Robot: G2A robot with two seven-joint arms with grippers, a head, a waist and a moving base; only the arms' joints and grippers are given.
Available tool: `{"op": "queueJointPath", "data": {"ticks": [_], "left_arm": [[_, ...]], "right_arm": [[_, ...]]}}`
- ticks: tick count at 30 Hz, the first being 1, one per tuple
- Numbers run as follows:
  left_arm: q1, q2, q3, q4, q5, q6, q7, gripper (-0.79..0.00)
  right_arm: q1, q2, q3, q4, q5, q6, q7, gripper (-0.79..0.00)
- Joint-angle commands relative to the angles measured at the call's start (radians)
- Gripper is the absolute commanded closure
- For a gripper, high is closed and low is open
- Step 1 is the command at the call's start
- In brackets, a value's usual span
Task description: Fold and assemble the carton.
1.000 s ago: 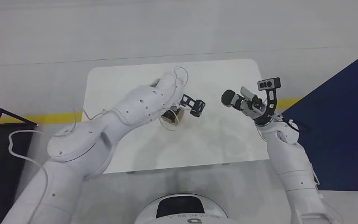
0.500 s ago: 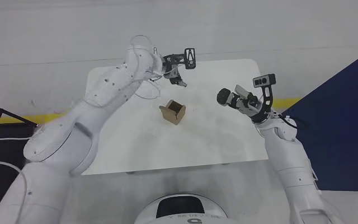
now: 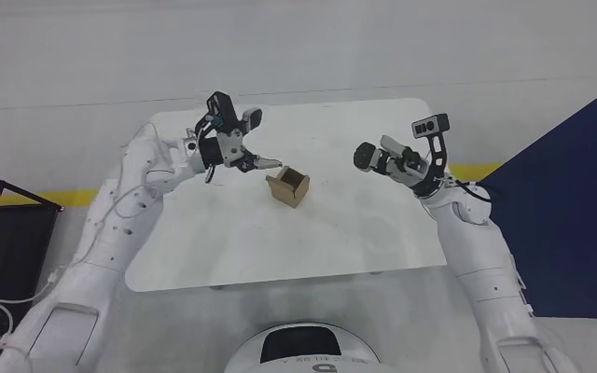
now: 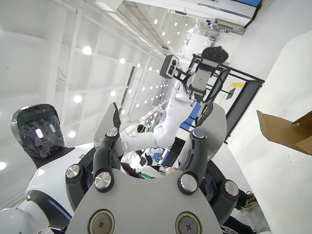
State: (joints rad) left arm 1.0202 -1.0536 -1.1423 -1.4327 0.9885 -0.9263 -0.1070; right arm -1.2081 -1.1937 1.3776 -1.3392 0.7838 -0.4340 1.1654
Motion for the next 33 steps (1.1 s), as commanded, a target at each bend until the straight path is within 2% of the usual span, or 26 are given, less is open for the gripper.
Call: {"op": "queueJointPath", "data": {"ticks": [1, 5, 8, 11, 15, 19, 25, 28, 33], "left_arm": [[0.094, 0.010, -0.026, -0.099, -0.049, 0.043, -0.062, -0.785], [0.226, 0.023, -0.037, -0.228, -0.140, 0.119, -0.194, -0.785], [0.270, 0.023, -0.007, -0.257, -0.179, 0.163, -0.249, -0.785], [0.250, 0.012, 0.040, -0.237, -0.117, 0.232, -0.243, -0.785], [0.203, -0.019, 0.133, -0.191, 0.104, 0.449, -0.118, -0.785], [0.169, -0.045, 0.222, -0.117, 0.268, 0.580, -0.027, -0.785], [0.140, -0.068, 0.289, -0.061, 0.360, 0.633, -0.021, -0.785], [0.137, -0.073, 0.291, -0.061, 0.367, 0.646, -0.005, -0.785], [0.138, -0.071, 0.277, -0.057, 0.397, 0.607, 0.040, -0.785]], "right_arm": [[0.009, -0.001, -0.008, 0.002, -0.004, 0.004, -0.003, -0.563], [0.024, -0.004, -0.023, 0.012, -0.009, 0.008, -0.005, -0.548], [0.033, -0.005, -0.030, 0.024, -0.008, 0.008, -0.005, -0.551], [0.039, -0.006, -0.034, 0.033, -0.006, 0.008, 0.000, -0.554], [0.037, -0.006, -0.036, 0.037, 0.000, -0.001, 0.005, -0.551], [0.021, -0.003, -0.021, 0.036, 0.008, -0.011, 0.014, -0.560], [0.003, 0.002, 0.000, 0.026, 0.015, -0.013, 0.022, -0.560], [-0.002, 0.002, 0.002, 0.018, 0.015, -0.012, 0.024, -0.563], [-0.002, 0.003, -0.003, 0.012, 0.009, -0.012, 0.025, -0.566]]}}
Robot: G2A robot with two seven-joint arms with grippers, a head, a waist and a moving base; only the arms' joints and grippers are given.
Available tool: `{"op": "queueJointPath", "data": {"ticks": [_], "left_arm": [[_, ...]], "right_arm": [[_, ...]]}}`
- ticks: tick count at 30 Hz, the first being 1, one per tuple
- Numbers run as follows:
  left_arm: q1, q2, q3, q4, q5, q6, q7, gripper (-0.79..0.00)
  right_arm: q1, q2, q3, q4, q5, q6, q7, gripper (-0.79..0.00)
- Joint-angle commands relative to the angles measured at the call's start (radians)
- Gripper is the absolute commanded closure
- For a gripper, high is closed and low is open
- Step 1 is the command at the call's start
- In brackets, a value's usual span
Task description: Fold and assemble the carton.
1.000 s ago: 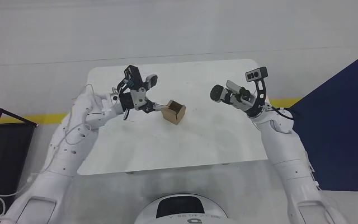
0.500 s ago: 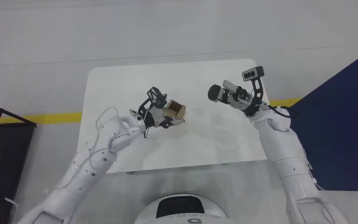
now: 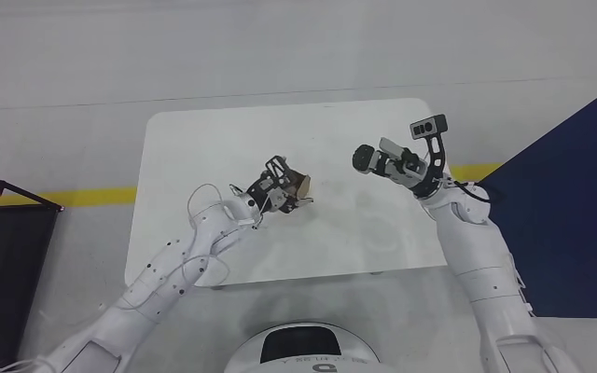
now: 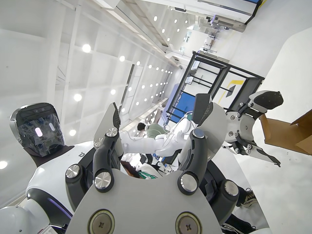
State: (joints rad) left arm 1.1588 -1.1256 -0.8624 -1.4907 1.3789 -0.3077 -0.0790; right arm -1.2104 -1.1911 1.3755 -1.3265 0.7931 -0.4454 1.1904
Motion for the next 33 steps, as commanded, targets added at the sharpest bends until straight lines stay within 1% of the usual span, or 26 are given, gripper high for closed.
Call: {"op": "queueJointPath", "data": {"ticks": [1, 4, 7, 9, 10, 12, 14, 16, 18, 20, 21, 22, 23, 24, 25, 29, 33], "left_arm": [[-0.002, 0.002, -0.004, 0.002, 0.014, -0.042, 0.030, -0.785], [-0.007, 0.006, -0.012, 0.014, 0.023, -0.110, 0.069, -0.785], [-0.014, 0.008, -0.023, 0.020, 0.037, -0.136, 0.051, -0.785], [-0.016, 0.010, -0.028, 0.020, 0.046, -0.167, 0.033, -0.628], [-0.018, 0.012, -0.031, 0.016, 0.056, -0.181, 0.024, -0.591], [-0.019, 0.018, -0.047, 0.011, 0.074, -0.198, 0.000, -0.474], [-0.020, 0.025, -0.059, -0.003, 0.107, -0.239, -0.029, -0.446], [-0.016, 0.032, -0.078, -0.016, 0.113, -0.282, -0.048, -0.382], [-0.012, 0.041, -0.095, -0.032, 0.131, -0.335, -0.076, -0.354], [-0.011, 0.050, -0.107, -0.048, 0.146, -0.413, -0.106, -0.320], [-0.010, 0.054, -0.117, -0.058, 0.149, -0.436, -0.113, -0.296], [-0.011, 0.059, -0.120, -0.071, 0.169, -0.473, -0.125, -0.188], [-0.012, 0.063, -0.127, -0.078, 0.182, -0.505, -0.135, -0.139], [-0.013, 0.067, -0.142, -0.089, 0.189, -0.513, -0.135, -0.092], [-0.012, 0.071, -0.153, -0.100, 0.198, -0.520, -0.129, 0.000], [-0.003, 0.085, -0.193, -0.136, 0.243, -0.551, -0.117, 0.000], [0.004, 0.095, -0.216, -0.145, 0.258, -0.589, -0.098, 0.000]], "right_arm": [[0.000, 0.000, -0.001, -0.002, -0.001, -0.001, -0.001, -0.566], [-0.001, 0.000, -0.003, -0.006, -0.002, -0.001, -0.001, -0.570], [-0.006, 0.000, -0.004, -0.012, -0.005, -0.003, -0.005, -0.570], [-0.009, 0.000, -0.004, -0.017, -0.006, -0.004, -0.008, -0.573], [-0.010, 0.001, -0.004, -0.019, -0.008, -0.004, -0.010, -0.573], [-0.013, 0.001, -0.005, -0.025, -0.010, -0.003, -0.014, -0.563], [-0.016, 0.001, -0.006, -0.033, -0.016, -0.004, -0.018, -0.566], [-0.018, 0.001, -0.008, -0.040, -0.021, -0.003, -0.023, -0.570], [-0.020, 0.001, -0.011, -0.046, -0.025, -0.002, -0.028, -0.566], [-0.021, 0.001, -0.014, -0.052, -0.029, 0.000, -0.032, -0.566], [-0.022, 0.000, -0.015, -0.055, -0.031, -0.001, -0.035, -0.573], [-0.023, 0.000, -0.017, -0.057, -0.032, -0.002, -0.037, -0.573], [-0.024, 0.000, -0.018, -0.059, -0.034, -0.003, -0.039, -0.576], [-0.024, 0.000, -0.019, -0.060, -0.037, -0.003, -0.041, -0.573], [-0.025, 0.000, -0.021, -0.062, -0.039, -0.003, -0.044, -0.579], [-0.028, 0.000, -0.024, -0.071, -0.046, -0.002, -0.053, -0.576], [-0.032, 0.000, -0.027, -0.081, -0.052, -0.001, -0.064, -0.566]]}}
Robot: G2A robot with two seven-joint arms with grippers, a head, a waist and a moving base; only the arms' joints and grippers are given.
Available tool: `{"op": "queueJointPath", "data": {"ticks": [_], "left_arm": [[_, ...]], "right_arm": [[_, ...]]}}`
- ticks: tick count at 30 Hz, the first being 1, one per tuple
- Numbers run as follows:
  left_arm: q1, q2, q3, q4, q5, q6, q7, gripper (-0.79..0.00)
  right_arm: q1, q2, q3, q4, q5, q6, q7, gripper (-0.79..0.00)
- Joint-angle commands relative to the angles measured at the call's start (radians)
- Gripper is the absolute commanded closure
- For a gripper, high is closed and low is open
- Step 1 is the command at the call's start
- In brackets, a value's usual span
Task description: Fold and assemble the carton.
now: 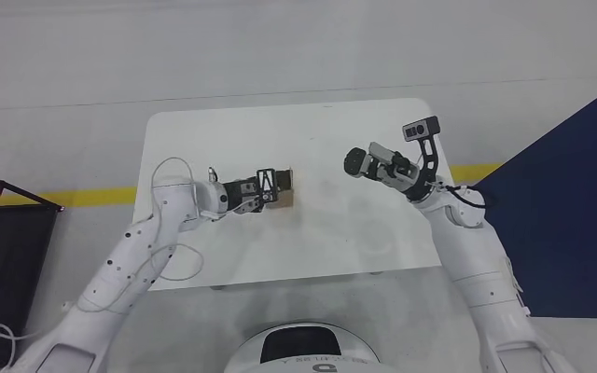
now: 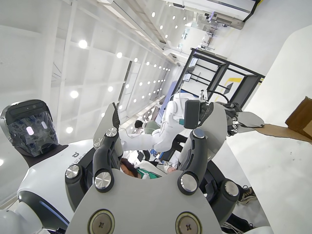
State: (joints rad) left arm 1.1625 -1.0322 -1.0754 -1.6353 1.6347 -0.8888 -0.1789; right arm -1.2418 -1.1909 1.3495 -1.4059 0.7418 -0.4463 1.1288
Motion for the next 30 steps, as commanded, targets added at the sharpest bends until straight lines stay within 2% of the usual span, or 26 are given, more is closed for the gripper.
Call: {"op": "queueJointPath", "data": {"ticks": [1, 5, 9, 11, 14, 16, 21, 26, 27, 28, 29, 30], "left_arm": [[0.000, 0.003, -0.004, -0.005, 0.008, -0.015, 0.009, 0.000], [-0.008, 0.009, 0.005, -0.021, 0.052, -0.052, 0.113, 0.000], [-0.034, 0.019, 0.052, -0.041, 0.196, -0.105, 0.303, 0.000], [-0.046, 0.027, 0.075, -0.043, 0.309, -0.066, 0.412, 0.000], [-0.058, 0.045, 0.112, -0.026, 0.534, 0.047, 0.536, 0.000], [-0.062, 0.054, 0.132, -0.002, 0.619, 0.095, 0.627, 0.000], [-0.082, 0.063, 0.149, 0.035, 0.677, 0.156, 0.753, 0.000], [-0.092, 0.063, 0.155, 0.048, 0.692, 0.250, 0.801, 0.000], [-0.093, 0.064, 0.158, 0.051, 0.703, 0.268, 0.804, 0.000], [-0.094, 0.064, 0.161, 0.052, 0.717, 0.289, 0.805, 0.000], [-0.092, 0.064, 0.164, 0.054, 0.729, 0.310, 0.807, 0.000], [-0.091, 0.064, 0.162, 0.056, 0.725, 0.333, 0.816, 0.000]], "right_arm": [[-0.001, 0.000, -0.002, -0.004, -0.004, -0.001, -0.003, -0.557], [-0.002, 0.000, -0.004, -0.008, -0.009, -0.001, -0.010, -0.566], [-0.003, 0.000, -0.008, -0.011, -0.012, 0.001, -0.018, -0.573], [-0.003, 0.000, -0.010, -0.012, -0.014, 0.002, -0.022, -0.573], [-0.001, -0.001, -0.013, -0.014, -0.016, 0.006, -0.026, -0.585], [0.005, -0.001, -0.016, -0.007, -0.029, 0.017, -0.045, -0.585], [0.047, -0.006, -0.056, 0.033, -0.150, 0.064, -0.151, -0.570], [0.082, -0.009, -0.090, 0.066, -0.289, 0.097, -0.253, -0.582], [0.086, -0.009, -0.092, 0.067, -0.334, 0.104, -0.286, -0.622], [0.086, -0.009, -0.097, 0.063, -0.359, 0.112, -0.307, -0.730], [0.086, -0.009, -0.096, 0.057, -0.360, 0.117, -0.318, -0.785], [0.085, -0.009, -0.088, 0.054, -0.342, 0.116, -0.328, -0.785]]}}
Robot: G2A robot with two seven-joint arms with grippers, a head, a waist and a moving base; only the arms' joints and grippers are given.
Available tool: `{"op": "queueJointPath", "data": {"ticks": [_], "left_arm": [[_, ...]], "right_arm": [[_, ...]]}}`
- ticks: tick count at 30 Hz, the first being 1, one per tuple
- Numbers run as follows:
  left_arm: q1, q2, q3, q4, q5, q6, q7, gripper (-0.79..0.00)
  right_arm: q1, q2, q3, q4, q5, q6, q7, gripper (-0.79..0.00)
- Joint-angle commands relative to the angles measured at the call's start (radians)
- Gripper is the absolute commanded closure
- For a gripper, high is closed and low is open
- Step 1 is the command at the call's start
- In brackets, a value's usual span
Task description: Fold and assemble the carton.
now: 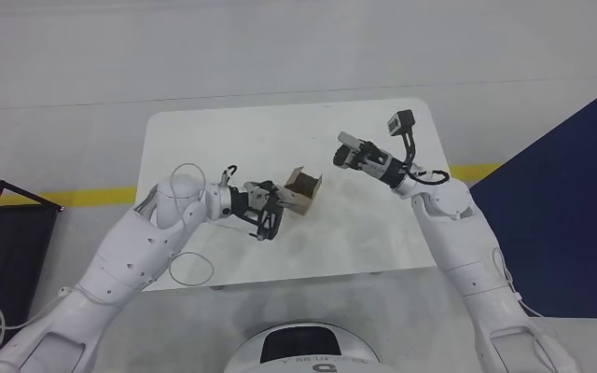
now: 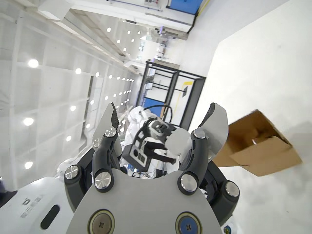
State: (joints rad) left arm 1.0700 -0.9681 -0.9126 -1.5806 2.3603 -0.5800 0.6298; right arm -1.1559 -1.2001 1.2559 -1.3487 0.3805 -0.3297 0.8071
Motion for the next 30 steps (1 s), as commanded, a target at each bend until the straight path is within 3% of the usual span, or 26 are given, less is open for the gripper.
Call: {"op": "queueJointPath", "data": {"ticks": [1, 8, 15, 21, 30], "left_arm": [[0.004, 0.000, -0.005, 0.004, -0.006, 0.049, 0.015, 0.000], [0.021, 0.002, -0.020, -0.011, -0.043, 0.160, 0.092, 0.000], [0.028, 0.001, -0.067, 0.019, -0.199, 0.180, 0.173, 0.000], [0.029, 0.001, -0.074, 0.034, -0.208, 0.198, 0.184, 0.000], [0.038, 0.001, -0.057, 0.018, -0.176, 0.207, 0.193, 0.000]], "right_arm": [[-0.001, 0.000, 0.006, -0.004, 0.019, 0.000, -0.007, -0.785], [-0.001, 0.000, 0.006, -0.004, 0.019, 0.000, -0.007, -0.785], [-0.021, 0.008, 0.016, -0.029, -0.089, 0.042, -0.068, -0.785], [-0.073, 0.023, 0.054, -0.109, -0.277, 0.087, -0.170, -0.785], [-0.096, 0.025, 0.060, -0.114, -0.312, 0.113, -0.225, -0.785]]}}
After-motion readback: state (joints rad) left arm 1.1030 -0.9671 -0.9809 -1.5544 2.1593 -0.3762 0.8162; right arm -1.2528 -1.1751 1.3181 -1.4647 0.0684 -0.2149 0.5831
